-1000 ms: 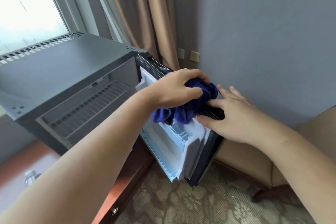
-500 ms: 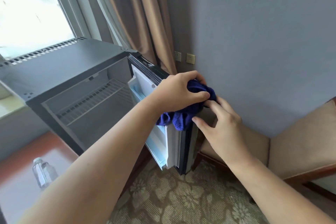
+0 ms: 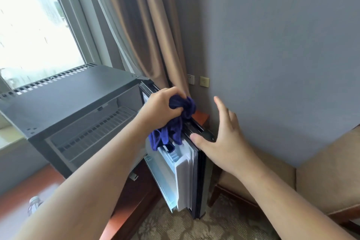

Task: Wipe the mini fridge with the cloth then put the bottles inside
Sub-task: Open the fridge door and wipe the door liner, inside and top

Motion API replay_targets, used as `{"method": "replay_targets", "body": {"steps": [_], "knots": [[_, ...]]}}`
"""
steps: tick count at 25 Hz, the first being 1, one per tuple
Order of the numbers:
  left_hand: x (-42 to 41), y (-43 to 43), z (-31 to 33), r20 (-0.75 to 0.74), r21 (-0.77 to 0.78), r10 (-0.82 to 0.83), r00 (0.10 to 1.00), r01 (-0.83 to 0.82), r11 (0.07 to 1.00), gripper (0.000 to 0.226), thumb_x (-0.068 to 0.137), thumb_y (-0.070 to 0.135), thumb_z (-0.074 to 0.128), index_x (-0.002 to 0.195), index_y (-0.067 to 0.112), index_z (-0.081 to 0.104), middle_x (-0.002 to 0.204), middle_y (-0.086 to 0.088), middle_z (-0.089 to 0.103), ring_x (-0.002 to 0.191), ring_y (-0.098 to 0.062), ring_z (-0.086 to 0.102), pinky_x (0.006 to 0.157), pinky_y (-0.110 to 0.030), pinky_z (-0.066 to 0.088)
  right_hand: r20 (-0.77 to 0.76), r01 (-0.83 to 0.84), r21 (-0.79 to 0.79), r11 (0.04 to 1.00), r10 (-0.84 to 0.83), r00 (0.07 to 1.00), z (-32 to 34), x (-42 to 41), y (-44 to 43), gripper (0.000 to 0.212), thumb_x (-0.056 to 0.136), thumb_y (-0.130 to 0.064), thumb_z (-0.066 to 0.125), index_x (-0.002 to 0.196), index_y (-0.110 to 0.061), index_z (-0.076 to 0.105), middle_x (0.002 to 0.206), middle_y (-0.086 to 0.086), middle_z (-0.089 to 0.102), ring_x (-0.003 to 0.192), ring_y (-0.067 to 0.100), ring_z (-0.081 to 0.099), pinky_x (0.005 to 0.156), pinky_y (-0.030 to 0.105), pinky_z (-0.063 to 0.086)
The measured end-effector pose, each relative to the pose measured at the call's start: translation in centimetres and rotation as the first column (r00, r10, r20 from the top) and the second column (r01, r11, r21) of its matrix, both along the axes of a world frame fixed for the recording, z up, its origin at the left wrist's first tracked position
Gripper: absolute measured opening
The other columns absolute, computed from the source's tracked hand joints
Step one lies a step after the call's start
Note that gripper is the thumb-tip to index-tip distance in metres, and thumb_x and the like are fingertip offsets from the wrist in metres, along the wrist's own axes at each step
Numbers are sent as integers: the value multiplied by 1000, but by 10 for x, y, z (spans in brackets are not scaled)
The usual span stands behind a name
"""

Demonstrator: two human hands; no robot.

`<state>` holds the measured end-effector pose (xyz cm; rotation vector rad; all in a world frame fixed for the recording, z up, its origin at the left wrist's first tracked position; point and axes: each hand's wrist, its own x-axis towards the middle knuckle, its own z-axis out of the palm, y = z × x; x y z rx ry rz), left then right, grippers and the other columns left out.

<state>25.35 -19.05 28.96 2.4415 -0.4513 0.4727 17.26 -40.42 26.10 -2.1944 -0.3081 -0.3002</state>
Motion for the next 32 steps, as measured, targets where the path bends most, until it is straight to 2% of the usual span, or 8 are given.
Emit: {"method": "replay_targets", "body": {"steps": [5,7,10,13,19,21,26,32], "knots": [[62,50,-5,-39,-2,144,989,-144,990,37,78,28,79,107,48,68,85,33,65,85,9,62,83,-7,40,-69,-22,-77,997,17,997,-3,31,26,111,66,-70,69,153,-52,2,151,-9,30,136,3,32,100,17,26],[86,66,-4,-36,19,166,986,-165,986,37,79,27,79,110,46,72,91,25,69,92,-3,67,86,-15,42,-120,-6,-2,1000,6,993,-9,36,25,110,66,-71,71,152,-55,4,149,-12,34,128,-4,34,98,10,26],[118,85,-2,-49,60,188,981,-185,981,37,82,30,80,116,41,73,109,12,75,104,-14,68,90,-20,42,-204,30,122,992,-5,979,-18,32,20,105,61,-79,70,145,-66,7,147,-18,37,131,0,42,101,24,37],[128,88,0,-71,109,152,986,-144,984,37,84,35,80,119,42,72,118,11,74,109,-16,68,92,-23,44,-178,88,206,975,-51,983,-28,28,18,95,65,-79,67,146,-62,21,141,-23,44,125,-3,50,98,25,42],[54,43,6,-99,86,12,995,-3,996,39,81,44,78,117,56,67,106,34,68,94,11,63,88,-11,46,-114,204,518,831,-169,979,-37,32,32,53,79,-65,49,130,-49,52,124,-14,61,110,-2,61,92,16,44],[17,13,4,-69,98,-106,992,112,989,40,81,41,77,118,53,69,109,34,68,96,17,61,84,-7,46,-141,230,577,784,-183,973,-38,31,32,52,83,-64,43,130,-46,54,125,-14,62,117,2,58,103,26,43],[-40,-37,-6,40,155,-256,966,247,957,41,87,34,75,127,41,69,125,18,69,120,-4,60,98,-32,48,-195,206,558,804,-113,974,-33,7,15,72,81,-76,36,141,-39,50,142,-20,52,131,-10,44,119,34,33],[-83,-24,-2,-96,-158,-129,987,113,981,40,84,32,80,122,42,72,116,23,71,110,5,64,102,-29,49,-2,78,275,958,-81,997,-11,-44,10,63,86,-55,57,146,-40,45,141,-21,48,133,-11,39,113,26,34]]}}
